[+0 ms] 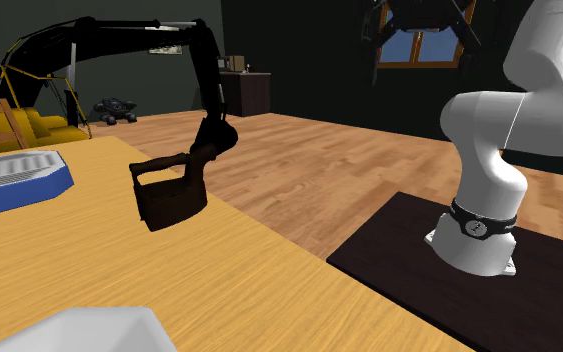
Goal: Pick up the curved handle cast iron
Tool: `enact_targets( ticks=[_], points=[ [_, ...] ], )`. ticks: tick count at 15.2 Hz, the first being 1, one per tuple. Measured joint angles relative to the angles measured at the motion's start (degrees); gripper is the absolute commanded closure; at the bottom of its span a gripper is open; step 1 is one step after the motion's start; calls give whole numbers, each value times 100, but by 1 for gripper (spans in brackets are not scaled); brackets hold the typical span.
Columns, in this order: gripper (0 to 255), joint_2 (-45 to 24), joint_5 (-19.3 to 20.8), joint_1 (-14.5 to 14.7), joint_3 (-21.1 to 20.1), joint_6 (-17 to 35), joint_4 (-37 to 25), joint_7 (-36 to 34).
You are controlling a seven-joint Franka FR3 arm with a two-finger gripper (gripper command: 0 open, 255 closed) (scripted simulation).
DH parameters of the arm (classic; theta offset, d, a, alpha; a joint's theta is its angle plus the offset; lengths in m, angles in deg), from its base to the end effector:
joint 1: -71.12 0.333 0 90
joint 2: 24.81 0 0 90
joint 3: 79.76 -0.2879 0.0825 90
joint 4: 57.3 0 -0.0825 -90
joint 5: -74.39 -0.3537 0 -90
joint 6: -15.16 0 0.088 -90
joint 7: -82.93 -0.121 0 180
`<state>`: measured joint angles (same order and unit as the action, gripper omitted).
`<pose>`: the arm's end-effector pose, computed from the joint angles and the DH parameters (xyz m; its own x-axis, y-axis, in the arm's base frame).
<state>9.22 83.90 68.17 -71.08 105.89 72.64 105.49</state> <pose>0.3336 -0.0972 0.5324 0.9672 0.2247 -0.1188 0.2305 -0.9723 0.0377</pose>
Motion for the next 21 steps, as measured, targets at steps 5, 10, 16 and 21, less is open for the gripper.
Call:
enact_targets(
  ticks=[5, 10, 16, 21],
  points=[
    [0, -699, 111, -136, 586, 378, -391, 635],
    [0, -1536, 54, -255, 1182, 823, -824, 1331],
    [0, -2729, -357, -400, 1782, 1084, -1710, 2227],
    [0, -3918, -965, -682, 2134, 1141, -2668, 3038]
  ],
)
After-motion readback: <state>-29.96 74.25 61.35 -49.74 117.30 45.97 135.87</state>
